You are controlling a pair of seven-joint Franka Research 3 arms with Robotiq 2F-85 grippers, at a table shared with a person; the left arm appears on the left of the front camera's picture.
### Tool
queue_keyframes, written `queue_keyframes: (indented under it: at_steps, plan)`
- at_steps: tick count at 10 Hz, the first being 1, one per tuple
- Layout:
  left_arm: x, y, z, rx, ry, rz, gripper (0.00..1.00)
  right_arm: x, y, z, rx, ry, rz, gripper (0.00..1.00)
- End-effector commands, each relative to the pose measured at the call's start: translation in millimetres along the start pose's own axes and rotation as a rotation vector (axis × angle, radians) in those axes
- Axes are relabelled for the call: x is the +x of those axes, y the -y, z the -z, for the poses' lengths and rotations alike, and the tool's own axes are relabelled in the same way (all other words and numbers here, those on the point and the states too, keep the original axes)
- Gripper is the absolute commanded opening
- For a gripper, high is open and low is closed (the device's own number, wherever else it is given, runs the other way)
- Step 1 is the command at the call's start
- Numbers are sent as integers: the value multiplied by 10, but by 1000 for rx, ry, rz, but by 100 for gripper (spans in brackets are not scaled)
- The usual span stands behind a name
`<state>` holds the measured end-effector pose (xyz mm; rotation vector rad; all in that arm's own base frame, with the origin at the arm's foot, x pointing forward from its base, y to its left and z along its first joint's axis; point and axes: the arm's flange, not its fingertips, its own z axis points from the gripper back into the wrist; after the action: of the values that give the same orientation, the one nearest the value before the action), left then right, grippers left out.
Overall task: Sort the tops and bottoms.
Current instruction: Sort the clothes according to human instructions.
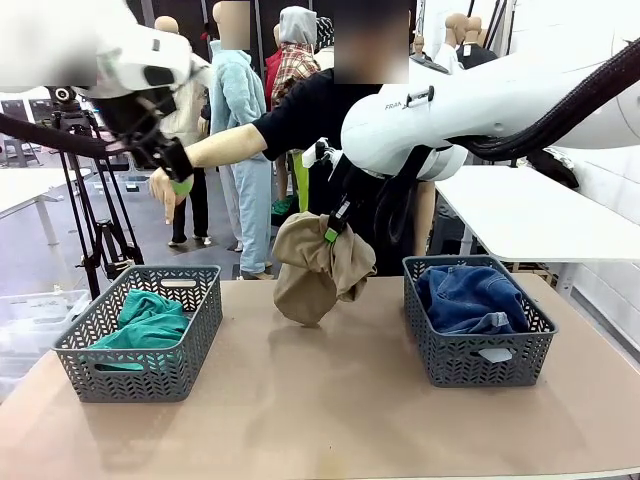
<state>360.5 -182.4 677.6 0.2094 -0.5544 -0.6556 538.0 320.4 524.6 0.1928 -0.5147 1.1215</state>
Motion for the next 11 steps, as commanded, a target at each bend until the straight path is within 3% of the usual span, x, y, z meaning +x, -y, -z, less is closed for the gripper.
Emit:
queue_keyframes:
  at_steps: [1,6,7,8,11]
  plan:
    - [-216,-105,-112,56,41,-21,99,11,24,-27,-2,9,-12,0]
    - [-572,-422,-449,157,121,-159,99,11,24,-27,-2,9,-12,0]
    - [-572,-443,-460,158,138,-164,99,11,24,-27,-2,9,-12,0]
    - [-484,-407,-502,102,90,-122,99,0,0,0,0,0,0,0]
    - [-484,-407,-502,102,90,-122,99,572,-144,49,44,212,-151,0]
